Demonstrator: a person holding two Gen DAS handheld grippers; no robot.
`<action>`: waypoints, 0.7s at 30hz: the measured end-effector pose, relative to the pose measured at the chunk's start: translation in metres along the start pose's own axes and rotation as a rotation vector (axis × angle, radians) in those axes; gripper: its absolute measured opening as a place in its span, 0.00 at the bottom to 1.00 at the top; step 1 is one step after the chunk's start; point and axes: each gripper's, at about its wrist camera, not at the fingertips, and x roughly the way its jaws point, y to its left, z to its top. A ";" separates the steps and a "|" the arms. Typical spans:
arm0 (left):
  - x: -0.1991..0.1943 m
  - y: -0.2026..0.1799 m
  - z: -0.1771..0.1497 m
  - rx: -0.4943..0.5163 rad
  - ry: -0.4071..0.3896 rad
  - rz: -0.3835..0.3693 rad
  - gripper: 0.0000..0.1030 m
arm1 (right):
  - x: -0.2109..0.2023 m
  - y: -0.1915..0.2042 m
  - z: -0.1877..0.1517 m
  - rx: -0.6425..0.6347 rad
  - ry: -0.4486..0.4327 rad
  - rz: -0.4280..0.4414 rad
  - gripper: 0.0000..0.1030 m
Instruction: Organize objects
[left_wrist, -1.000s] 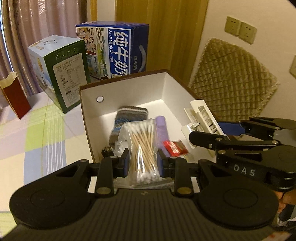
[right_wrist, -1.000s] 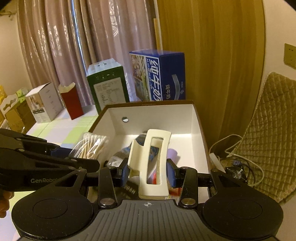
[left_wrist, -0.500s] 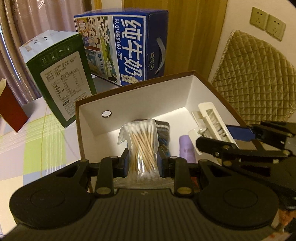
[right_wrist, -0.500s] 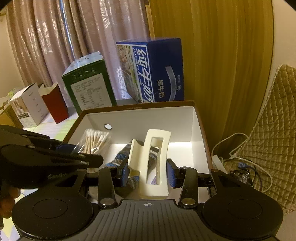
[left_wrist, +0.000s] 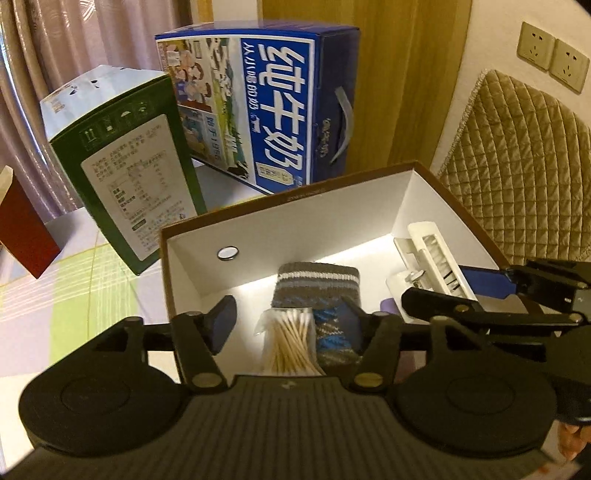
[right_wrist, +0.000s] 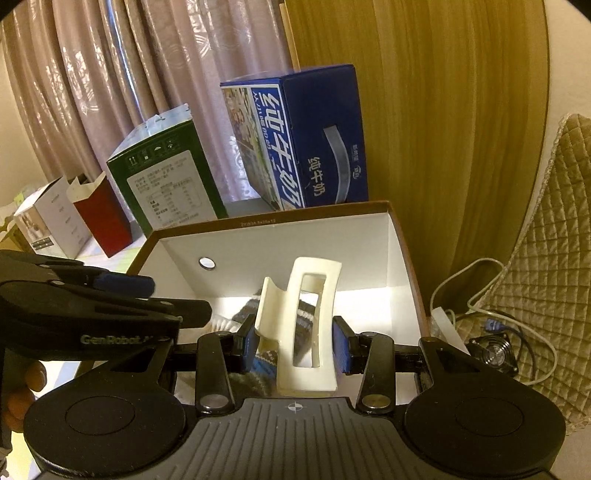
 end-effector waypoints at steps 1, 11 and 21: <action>-0.001 0.001 0.000 0.000 -0.003 0.005 0.60 | 0.001 0.000 0.000 0.003 0.001 0.004 0.38; -0.025 0.028 0.001 -0.073 -0.043 0.047 0.81 | -0.006 -0.002 0.010 0.070 -0.074 0.052 0.69; -0.095 0.040 -0.035 -0.123 -0.106 0.077 0.97 | -0.062 0.007 -0.009 0.075 -0.097 0.066 0.98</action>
